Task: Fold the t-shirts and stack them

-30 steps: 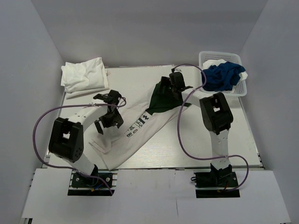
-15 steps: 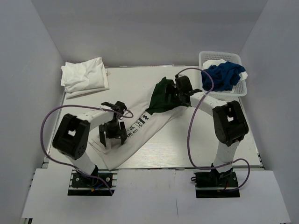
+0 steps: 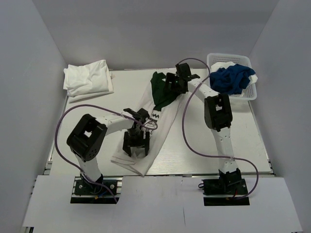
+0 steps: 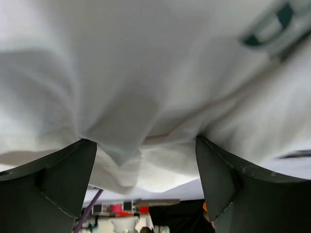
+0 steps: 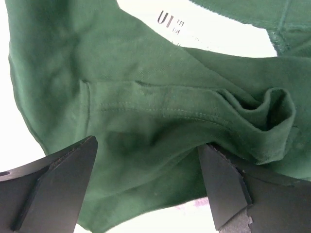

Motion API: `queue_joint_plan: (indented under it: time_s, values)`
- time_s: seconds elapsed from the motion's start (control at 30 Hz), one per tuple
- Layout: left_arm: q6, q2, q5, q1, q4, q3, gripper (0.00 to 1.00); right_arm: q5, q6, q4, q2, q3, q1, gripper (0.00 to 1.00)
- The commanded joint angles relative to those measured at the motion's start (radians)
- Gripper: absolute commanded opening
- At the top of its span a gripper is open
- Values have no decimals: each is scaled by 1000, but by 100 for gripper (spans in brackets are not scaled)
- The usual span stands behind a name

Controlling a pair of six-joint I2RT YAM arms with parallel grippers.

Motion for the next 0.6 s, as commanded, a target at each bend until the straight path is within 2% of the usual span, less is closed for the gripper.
queue_joint_plan:
  time_s: [0.0,0.07,0.1,0.23,0.27,0.3,0.37,0.4,0.43,0.47,0.53,0.57]
  values:
    - [-29,60,18,-54,143,112,92,-82,-19,-166,227,207,-52,90]
    - [-50,86,-58,-74,116,168,92,-111,-13,-165,296,343,-77,90]
    - [-75,117,-104,-74,116,223,92,-123,9,-147,312,347,-83,90]
    - [-118,183,-122,-83,140,335,92,-159,28,164,288,287,-122,90]
    - [-118,194,-110,-94,172,363,92,-159,17,198,303,296,-129,90]
    - [-129,205,-110,-94,173,377,92,-144,-1,226,311,377,-132,90]
    - [-140,223,-110,-108,139,424,92,-113,-71,212,346,463,-131,90]
    - [-140,223,-130,-122,122,438,92,-111,-87,202,334,526,-131,90]
    - [-149,223,-150,-122,107,447,92,-107,-122,215,314,522,-129,90]
    - [-149,191,-205,-135,85,447,92,-105,-153,227,216,505,-132,90]
    - [-169,142,-265,-145,65,447,94,-122,-243,240,139,393,-120,90]
    - [-178,114,-338,-145,52,423,96,-128,-262,229,37,367,-116,90]
